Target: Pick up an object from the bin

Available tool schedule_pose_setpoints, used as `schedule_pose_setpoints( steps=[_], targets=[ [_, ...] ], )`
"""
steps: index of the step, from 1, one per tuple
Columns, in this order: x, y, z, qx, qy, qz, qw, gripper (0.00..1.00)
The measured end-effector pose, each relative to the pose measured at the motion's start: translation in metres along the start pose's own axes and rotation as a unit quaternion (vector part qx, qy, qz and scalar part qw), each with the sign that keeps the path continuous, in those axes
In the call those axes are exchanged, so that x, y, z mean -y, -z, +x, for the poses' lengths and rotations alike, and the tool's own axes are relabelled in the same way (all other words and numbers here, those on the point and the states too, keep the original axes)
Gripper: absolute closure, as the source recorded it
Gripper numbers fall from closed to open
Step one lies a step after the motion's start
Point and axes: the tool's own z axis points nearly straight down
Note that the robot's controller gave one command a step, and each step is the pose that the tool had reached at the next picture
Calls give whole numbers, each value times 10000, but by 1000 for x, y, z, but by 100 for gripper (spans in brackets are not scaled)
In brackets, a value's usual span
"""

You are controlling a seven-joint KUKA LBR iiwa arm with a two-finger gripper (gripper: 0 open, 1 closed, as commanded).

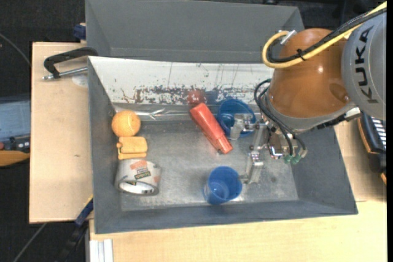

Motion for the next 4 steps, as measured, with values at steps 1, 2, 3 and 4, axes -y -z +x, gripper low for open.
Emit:
schedule_pose_setpoints(
  steps=[1,2,3,4],
  targets=[
    [0,4,-1,45,-6,-3,10000,0],
    [-26,-40,-31,56,9,-4,10000,0],
    [-34,-74,-36,41,120,-15,9999,0],
    [-28,-79,-42,62,-126,-17,9999,0]
  ],
)
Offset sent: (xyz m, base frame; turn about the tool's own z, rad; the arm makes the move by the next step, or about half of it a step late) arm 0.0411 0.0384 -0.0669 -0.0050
